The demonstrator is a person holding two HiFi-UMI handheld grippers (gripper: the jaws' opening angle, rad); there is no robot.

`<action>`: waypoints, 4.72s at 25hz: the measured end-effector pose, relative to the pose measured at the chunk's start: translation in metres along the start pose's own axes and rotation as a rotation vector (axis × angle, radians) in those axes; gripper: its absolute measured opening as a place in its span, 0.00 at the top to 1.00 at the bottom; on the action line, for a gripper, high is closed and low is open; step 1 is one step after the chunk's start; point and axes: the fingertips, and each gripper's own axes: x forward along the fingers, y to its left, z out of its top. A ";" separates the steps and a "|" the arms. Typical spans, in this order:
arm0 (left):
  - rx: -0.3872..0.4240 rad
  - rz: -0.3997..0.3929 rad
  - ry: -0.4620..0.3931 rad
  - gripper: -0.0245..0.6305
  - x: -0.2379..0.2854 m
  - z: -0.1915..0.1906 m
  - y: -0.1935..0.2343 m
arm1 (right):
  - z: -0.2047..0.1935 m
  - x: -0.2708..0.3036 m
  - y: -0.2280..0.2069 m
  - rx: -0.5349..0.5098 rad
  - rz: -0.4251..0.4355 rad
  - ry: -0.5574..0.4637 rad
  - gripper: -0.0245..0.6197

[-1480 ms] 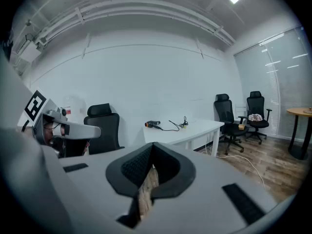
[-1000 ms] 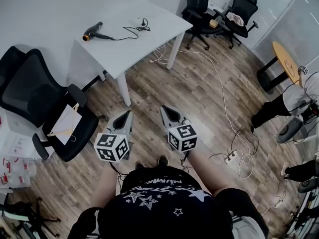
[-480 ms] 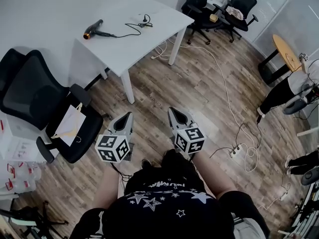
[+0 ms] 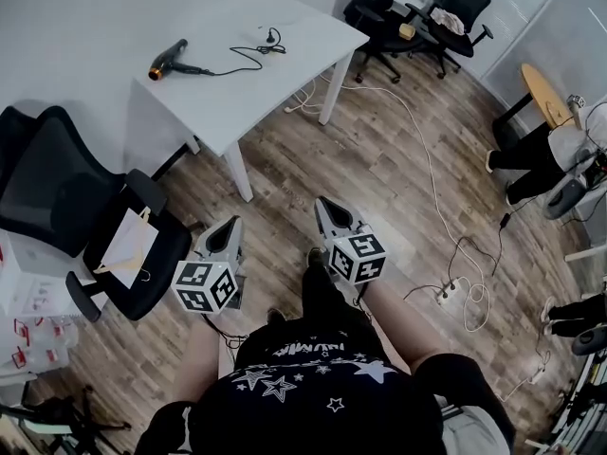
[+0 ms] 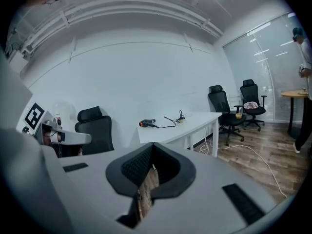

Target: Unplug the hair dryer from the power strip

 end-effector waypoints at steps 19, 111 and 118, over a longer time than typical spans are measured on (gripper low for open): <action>0.015 0.143 0.056 0.95 0.190 0.042 0.011 | 0.073 0.140 -0.151 -0.012 0.153 0.023 0.95; -0.223 0.545 -0.065 0.95 0.634 0.228 0.213 | 0.194 0.676 -0.342 -0.213 0.730 0.318 0.95; -0.235 0.608 -0.012 0.95 0.668 0.209 0.211 | 0.188 0.683 -0.345 -0.231 0.772 0.339 0.95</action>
